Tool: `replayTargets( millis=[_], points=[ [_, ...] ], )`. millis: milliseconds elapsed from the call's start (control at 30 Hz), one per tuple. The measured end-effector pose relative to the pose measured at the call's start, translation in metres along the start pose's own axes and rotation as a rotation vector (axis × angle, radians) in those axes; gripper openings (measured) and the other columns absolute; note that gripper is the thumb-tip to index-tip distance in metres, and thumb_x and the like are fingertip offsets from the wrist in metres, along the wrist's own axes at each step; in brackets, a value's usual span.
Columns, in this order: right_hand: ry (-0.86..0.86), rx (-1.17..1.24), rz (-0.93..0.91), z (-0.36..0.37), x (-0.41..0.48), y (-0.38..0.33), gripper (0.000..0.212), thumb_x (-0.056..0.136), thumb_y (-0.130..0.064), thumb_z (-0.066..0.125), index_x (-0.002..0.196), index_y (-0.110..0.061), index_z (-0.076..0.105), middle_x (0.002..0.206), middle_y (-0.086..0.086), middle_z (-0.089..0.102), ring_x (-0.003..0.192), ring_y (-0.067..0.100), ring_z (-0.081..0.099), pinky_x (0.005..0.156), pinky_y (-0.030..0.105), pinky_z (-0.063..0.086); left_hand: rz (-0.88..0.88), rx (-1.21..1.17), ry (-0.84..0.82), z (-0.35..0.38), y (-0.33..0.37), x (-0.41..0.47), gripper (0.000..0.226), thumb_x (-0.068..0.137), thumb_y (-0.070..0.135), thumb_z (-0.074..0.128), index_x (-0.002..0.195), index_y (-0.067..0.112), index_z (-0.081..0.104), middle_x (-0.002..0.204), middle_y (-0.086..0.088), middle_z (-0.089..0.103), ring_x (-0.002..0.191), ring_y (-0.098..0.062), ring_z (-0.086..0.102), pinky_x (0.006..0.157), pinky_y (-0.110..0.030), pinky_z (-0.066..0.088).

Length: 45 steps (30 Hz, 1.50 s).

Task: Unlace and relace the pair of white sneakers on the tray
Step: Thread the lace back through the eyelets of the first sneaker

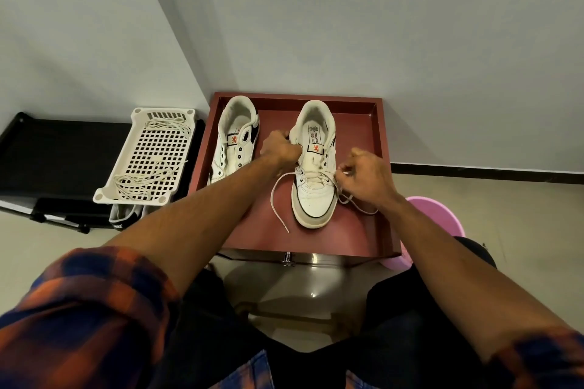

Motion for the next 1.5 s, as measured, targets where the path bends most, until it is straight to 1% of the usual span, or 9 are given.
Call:
replayTargets(
  millis=[100, 233, 500, 600, 800, 967, 1133, 1300, 1500],
  points=[
    [0.028, -0.016, 0.048, -0.002, -0.003, 0.008, 0.019, 0.081, -0.033, 0.070, 0.087, -0.017, 0.079, 0.082, -0.004, 0.060, 0.075, 0.021, 0.061, 0.061, 0.031, 0.047, 0.001, 0.014, -0.009, 0.003, -0.002, 0.003, 0.028, 0.069, 0.014, 0.064, 0.096, 0.021, 0.071, 0.092, -0.004, 0.074, 0.084, -0.026, 0.071, 0.081, -0.043, 0.061],
    [0.061, -0.032, -0.147, 0.007, 0.002, -0.023, 0.025, 0.084, -0.033, 0.072, 0.104, -0.019, 0.078, 0.092, 0.000, 0.063, 0.078, 0.022, 0.064, 0.060, 0.028, 0.047, 0.011, 0.021, -0.002, 0.002, -0.001, 0.002, 0.029, 0.072, 0.013, 0.064, 0.098, 0.022, 0.072, 0.093, -0.004, 0.074, 0.086, -0.025, 0.071, 0.082, -0.041, 0.061],
    [-0.012, -0.164, -0.213, 0.023, 0.015, -0.046, 0.022, 0.090, -0.029, 0.058, 0.093, -0.020, 0.078, 0.091, -0.001, 0.059, 0.083, 0.026, 0.064, 0.063, 0.042, 0.055, 0.026, 0.034, 0.017, 0.000, 0.001, -0.001, 0.023, 0.074, 0.012, 0.063, 0.095, 0.017, 0.071, 0.090, -0.003, 0.072, 0.079, -0.023, 0.068, 0.076, -0.032, 0.059],
    [0.100, -0.110, -0.105, 0.012, 0.006, -0.025, 0.019, 0.081, -0.028, 0.064, 0.081, -0.013, 0.077, 0.080, -0.001, 0.060, 0.072, 0.023, 0.061, 0.057, 0.035, 0.051, 0.030, 0.033, 0.015, 0.000, 0.001, 0.000, 0.019, 0.075, 0.009, 0.062, 0.090, 0.019, 0.069, 0.088, -0.007, 0.072, 0.070, -0.021, 0.063, 0.066, -0.028, 0.054],
    [0.155, -0.070, 0.205, -0.003, -0.007, 0.025, 0.015, 0.083, -0.027, 0.068, 0.084, -0.015, 0.077, 0.085, -0.002, 0.063, 0.069, 0.014, 0.050, 0.062, 0.025, 0.036, 0.015, 0.019, -0.011, 0.003, 0.000, 0.001, 0.027, 0.074, 0.012, 0.063, 0.097, 0.022, 0.071, 0.092, -0.003, 0.074, 0.083, -0.024, 0.071, 0.079, -0.039, 0.061],
    [0.129, -0.038, -0.097, 0.003, -0.001, -0.005, 0.026, 0.084, -0.025, 0.069, 0.107, -0.017, 0.077, 0.091, -0.002, 0.061, 0.076, 0.017, 0.060, 0.058, 0.025, 0.043, 0.015, 0.030, -0.008, 0.003, -0.002, 0.003, 0.031, 0.071, 0.012, 0.062, 0.100, 0.018, 0.072, 0.091, -0.004, 0.074, 0.083, -0.026, 0.071, 0.078, -0.040, 0.061],
    [0.026, -0.094, -0.275, 0.023, 0.012, -0.038, 0.017, 0.088, -0.026, 0.071, 0.101, -0.018, 0.078, 0.095, 0.003, 0.058, 0.078, 0.024, 0.062, 0.056, 0.030, 0.045, 0.026, 0.022, 0.018, 0.001, 0.000, -0.001, 0.028, 0.074, 0.010, 0.063, 0.099, 0.018, 0.072, 0.092, -0.004, 0.073, 0.082, -0.022, 0.066, 0.075, -0.031, 0.057],
    [0.049, -0.085, -0.264, 0.023, 0.012, -0.035, 0.013, 0.089, -0.025, 0.069, 0.088, -0.017, 0.078, 0.090, 0.000, 0.056, 0.075, 0.021, 0.059, 0.053, 0.032, 0.048, 0.010, 0.008, 0.007, 0.002, -0.002, 0.000, 0.034, 0.069, 0.013, 0.063, 0.100, 0.019, 0.073, 0.094, -0.005, 0.074, 0.085, -0.024, 0.069, 0.080, -0.036, 0.060],
    [0.189, 0.033, 0.074, 0.009, -0.005, 0.015, 0.018, 0.079, -0.027, 0.070, 0.082, -0.012, 0.080, 0.080, -0.002, 0.061, 0.066, 0.019, 0.058, 0.055, 0.026, 0.043, -0.003, 0.009, -0.009, 0.003, -0.006, 0.005, 0.034, 0.066, 0.015, 0.063, 0.098, 0.021, 0.073, 0.091, -0.003, 0.074, 0.082, -0.024, 0.071, 0.078, -0.039, 0.062]
  ],
)
Point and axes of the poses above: each hand's wrist, its own x-axis towards the middle knuckle, its own z-axis out of the palm, y = z × x, the point moved 3 cm from there along x, towards the middle knuckle
